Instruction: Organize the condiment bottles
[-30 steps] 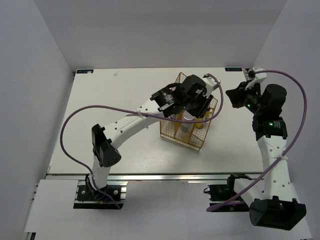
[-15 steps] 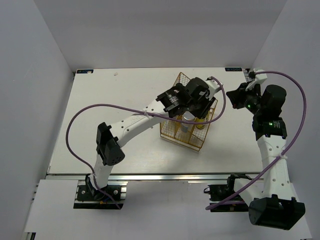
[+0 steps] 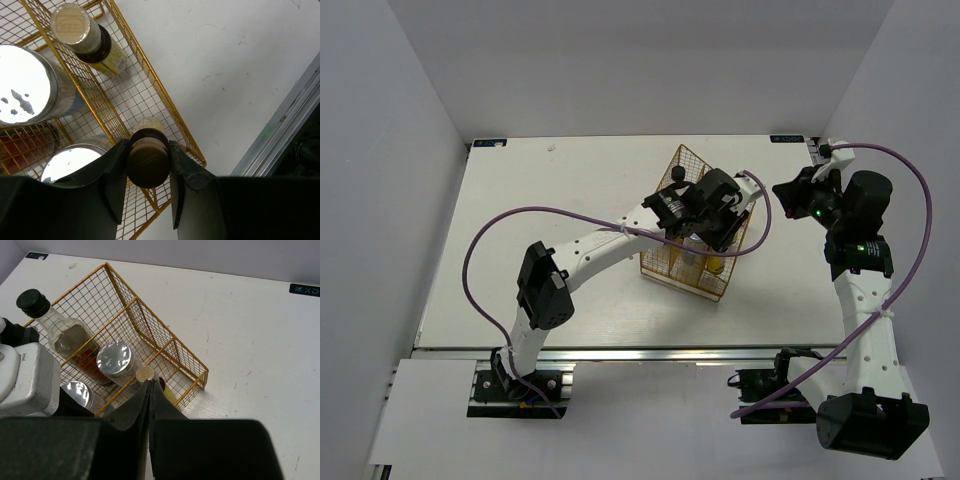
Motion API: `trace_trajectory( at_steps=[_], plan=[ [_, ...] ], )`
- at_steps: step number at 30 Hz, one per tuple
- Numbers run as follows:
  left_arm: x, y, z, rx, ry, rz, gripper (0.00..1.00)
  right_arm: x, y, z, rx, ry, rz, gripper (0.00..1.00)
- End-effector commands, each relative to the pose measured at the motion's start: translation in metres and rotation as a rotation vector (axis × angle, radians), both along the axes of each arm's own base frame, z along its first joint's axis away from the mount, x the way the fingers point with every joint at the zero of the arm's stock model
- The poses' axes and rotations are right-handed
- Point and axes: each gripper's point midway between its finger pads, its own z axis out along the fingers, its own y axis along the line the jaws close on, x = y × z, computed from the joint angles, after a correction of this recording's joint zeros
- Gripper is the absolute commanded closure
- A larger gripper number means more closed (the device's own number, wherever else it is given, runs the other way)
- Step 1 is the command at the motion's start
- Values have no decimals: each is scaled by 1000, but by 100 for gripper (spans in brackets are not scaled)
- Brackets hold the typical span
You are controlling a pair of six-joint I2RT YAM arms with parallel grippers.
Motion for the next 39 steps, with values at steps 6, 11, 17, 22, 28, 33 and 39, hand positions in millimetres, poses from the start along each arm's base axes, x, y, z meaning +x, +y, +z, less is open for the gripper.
trace_trajectory(
  at_steps=[6, 11, 17, 22, 28, 33, 39],
  plan=[
    [-3, -14, 15, -80, -11, -39, 91, 3, 0, 7, 13, -30, 8, 100],
    [-5, -15, 7, -73, 3, -41, 84, 2, 1, 7, 14, -29, 11, 100],
    [-7, -15, 1, -61, 14, -44, 81, 2, 1, 6, 18, -26, 14, 100],
    [-10, -15, -2, -50, 13, -46, 67, 2, 1, 6, 17, -28, 16, 100],
    [-12, -15, 1, -51, 7, -44, 42, 1, 1, 7, 19, -29, 18, 100],
    [-14, -16, 8, -62, 1, -44, 33, 0, 2, 7, 19, -32, 22, 100],
    [-14, -16, 32, -96, -26, -31, 32, -1, 2, 8, 15, -37, 28, 100]
  ],
)
